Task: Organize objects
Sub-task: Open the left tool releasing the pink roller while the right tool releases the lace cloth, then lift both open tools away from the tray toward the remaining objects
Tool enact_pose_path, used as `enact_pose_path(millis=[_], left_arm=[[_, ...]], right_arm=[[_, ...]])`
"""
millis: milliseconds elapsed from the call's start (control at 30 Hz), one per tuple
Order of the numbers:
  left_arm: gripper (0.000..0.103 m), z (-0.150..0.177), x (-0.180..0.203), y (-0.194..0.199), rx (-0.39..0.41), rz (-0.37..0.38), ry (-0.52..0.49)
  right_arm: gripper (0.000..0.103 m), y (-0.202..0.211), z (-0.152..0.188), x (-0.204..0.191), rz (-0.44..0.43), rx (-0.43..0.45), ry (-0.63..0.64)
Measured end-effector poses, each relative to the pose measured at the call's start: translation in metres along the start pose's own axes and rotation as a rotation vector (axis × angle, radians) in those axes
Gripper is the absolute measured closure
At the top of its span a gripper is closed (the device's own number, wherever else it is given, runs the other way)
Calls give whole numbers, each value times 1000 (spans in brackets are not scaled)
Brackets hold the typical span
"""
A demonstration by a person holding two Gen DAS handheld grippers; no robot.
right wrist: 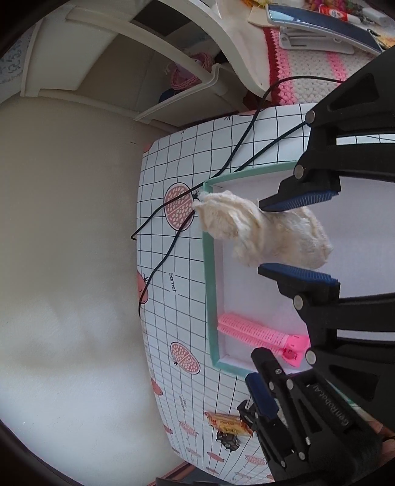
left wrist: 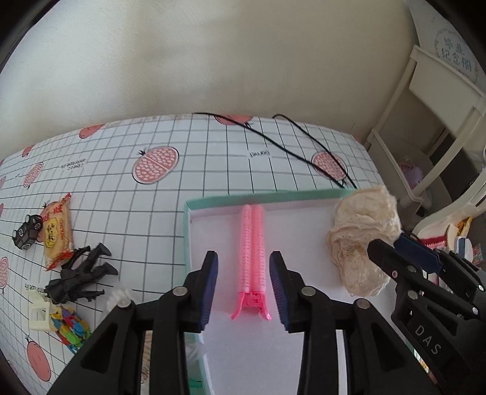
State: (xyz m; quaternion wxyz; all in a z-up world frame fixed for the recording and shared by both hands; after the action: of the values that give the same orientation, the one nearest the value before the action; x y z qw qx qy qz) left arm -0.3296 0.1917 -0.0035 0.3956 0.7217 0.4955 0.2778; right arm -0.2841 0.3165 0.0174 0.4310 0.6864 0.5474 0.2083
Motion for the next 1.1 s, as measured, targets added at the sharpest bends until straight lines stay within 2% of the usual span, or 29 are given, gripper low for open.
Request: enact_pose_path(millis=[233,333,400,433,533,567,633,833,933,1100], left_arm=[[49,-12,-18,18,50,-39,35],[46,-12,-23,19,56,-46,46],[39,-11,-26,16,52,-50,55],[32,-11,-27,15,52,-51,60],[26,-10,-31,14,52,-62,67],[21,-10,-32,14,54,-67,68],[14,-9,-36,15,65,-75,76],[9,-10,-49,19,97,-103,107],[9,-11,-52,21,100,-108,111],[9,-11,-56,26,108,-108,118]], right_arm=[[62,21,-16,1,-60,23,-47],[62,24,-19,2,-64,25,-57],[61,22,-18,2,-62,21,-60],[56,21,-18,2,-60,18,-62],[44,17,-15,2,-59,10,-59],[37,16,-14,2,-57,11,-58],[32,15,-14,2,-60,12,-55],[4,12,-11,0,-60,14,-48],[0,11,-10,-1,-61,12,-55],[0,11,-8,-4,-60,10,-53]])
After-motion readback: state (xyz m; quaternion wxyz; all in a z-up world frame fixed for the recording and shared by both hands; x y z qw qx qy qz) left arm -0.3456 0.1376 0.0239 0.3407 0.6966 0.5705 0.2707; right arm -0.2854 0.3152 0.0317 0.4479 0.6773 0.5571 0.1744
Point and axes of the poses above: each gripper's, at about its wrist camera, not at the fingertips, and y roughly against the way its jaws point, x to its right, z to its underside, the point moved 9 cm from there along -y, roughly the way its jaws point, and after that the axes turned 15 degrees about -y, right-handed, at the moved point
